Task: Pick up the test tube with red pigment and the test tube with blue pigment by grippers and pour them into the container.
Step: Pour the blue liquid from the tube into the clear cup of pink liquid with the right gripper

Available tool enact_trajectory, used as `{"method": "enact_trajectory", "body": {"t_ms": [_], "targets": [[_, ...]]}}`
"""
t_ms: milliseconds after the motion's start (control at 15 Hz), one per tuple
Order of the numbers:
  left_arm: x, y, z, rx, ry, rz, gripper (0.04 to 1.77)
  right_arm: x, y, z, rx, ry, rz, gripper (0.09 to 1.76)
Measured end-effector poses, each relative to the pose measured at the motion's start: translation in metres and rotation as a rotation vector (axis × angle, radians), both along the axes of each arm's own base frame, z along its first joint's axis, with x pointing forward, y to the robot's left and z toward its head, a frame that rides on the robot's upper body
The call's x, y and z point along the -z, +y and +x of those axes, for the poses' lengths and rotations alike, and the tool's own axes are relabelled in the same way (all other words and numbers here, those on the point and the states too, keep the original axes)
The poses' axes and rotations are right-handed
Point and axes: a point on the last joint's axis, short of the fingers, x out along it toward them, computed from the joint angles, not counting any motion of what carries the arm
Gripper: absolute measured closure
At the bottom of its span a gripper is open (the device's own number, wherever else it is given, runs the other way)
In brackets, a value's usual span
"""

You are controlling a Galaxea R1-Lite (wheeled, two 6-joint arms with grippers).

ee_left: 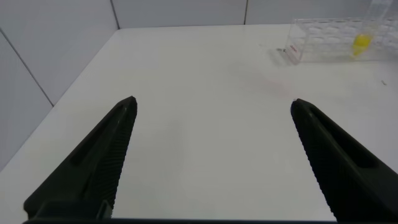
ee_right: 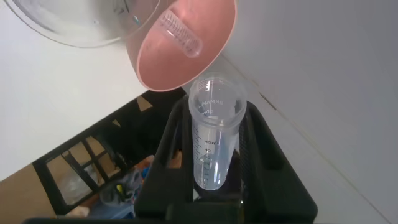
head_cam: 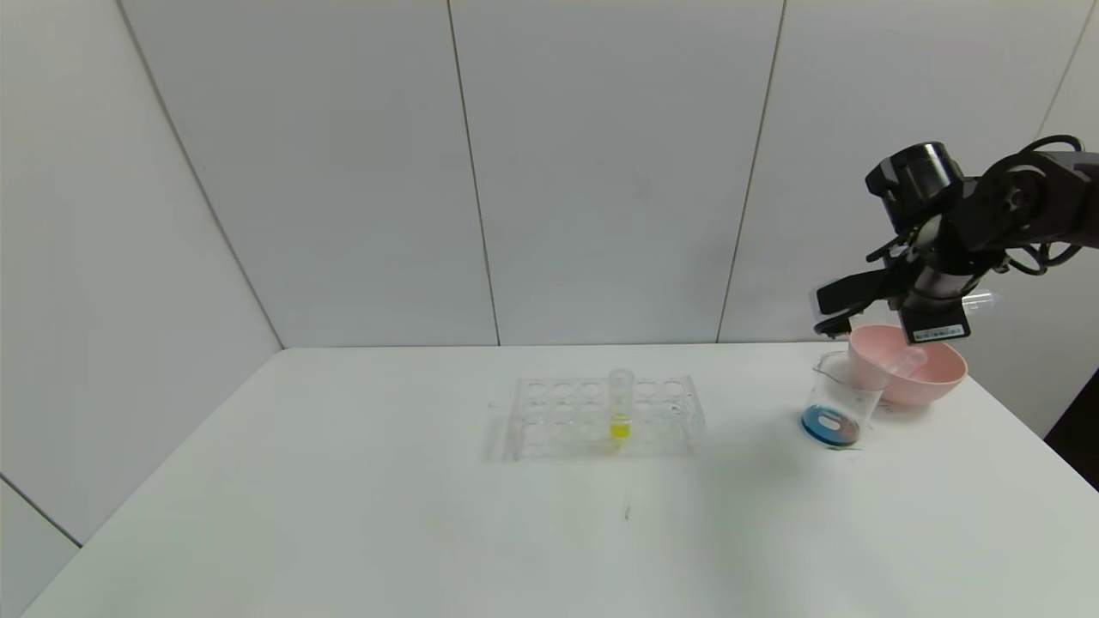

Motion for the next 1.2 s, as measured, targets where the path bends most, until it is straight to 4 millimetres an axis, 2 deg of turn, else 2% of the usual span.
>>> {"method": "enact_trajectory", "body": {"t_ms": [267, 400, 533, 667, 933, 1200], "targets": [[0.000, 0.000, 0.000, 0.000, 0.000, 0.000, 0.05, -0.004, -0.009, -0.003, -0.045, -0.021, 0.225, 1.36], [0.000, 0.000, 0.000, 0.000, 0.000, 0.000, 0.05, -0.005, -0.019, -0.003, -0.042, -0.040, 0.432, 1.36], [0.000, 0.000, 0.000, 0.000, 0.000, 0.000, 0.05, -0.007, -0.028, -0.002, -0.013, -0.062, 0.736, 1.36], [0.000, 0.000, 0.000, 0.000, 0.000, 0.000, 0.05, -0.015, -0.035, 0.001, 0.034, -0.114, 0.997, 1.36], [0.000, 0.000, 0.000, 0.000, 0.000, 0.000, 0.05, -0.033, -0.044, 0.002, 0.260, -0.271, 1.356, 1.36], [0.000, 0.000, 0.000, 0.000, 0.000, 0.000, 0.05, -0.051, -0.044, -0.022, 0.365, -0.390, 1.563, 1.36]]}}
